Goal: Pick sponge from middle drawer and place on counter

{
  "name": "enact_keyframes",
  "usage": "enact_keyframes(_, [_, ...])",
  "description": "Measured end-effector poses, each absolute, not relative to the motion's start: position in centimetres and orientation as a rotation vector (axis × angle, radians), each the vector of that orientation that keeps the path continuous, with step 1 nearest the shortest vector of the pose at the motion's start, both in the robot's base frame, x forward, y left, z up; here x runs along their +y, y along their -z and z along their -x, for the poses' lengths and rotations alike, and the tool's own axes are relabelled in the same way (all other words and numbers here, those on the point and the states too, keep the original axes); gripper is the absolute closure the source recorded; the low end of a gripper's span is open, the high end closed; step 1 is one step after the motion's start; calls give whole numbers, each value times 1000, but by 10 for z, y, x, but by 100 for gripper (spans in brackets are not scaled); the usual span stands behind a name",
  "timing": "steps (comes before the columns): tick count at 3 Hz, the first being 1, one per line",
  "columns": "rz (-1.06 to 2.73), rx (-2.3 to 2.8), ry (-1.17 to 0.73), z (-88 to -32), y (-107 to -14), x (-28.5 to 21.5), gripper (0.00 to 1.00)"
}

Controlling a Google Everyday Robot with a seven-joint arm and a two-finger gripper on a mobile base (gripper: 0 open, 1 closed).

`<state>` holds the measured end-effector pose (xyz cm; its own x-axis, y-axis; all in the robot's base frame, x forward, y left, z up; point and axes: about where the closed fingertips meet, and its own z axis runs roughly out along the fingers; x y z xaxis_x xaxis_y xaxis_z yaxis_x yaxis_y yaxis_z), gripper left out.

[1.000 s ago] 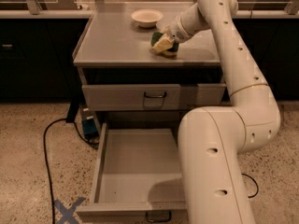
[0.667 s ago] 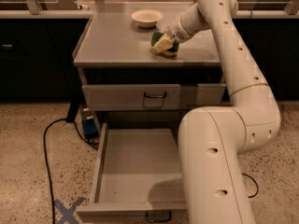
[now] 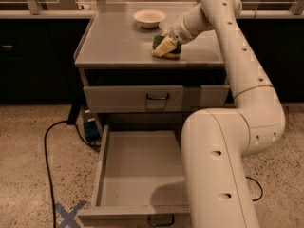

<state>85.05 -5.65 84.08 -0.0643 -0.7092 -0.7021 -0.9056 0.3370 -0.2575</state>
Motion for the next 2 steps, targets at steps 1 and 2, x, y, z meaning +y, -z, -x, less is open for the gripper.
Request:
enact_keyframes(1, [1428, 1826, -320, -850, -841, -57, 0])
enact_keyframes(2, [1428, 1826, -320, -850, -841, -57, 0])
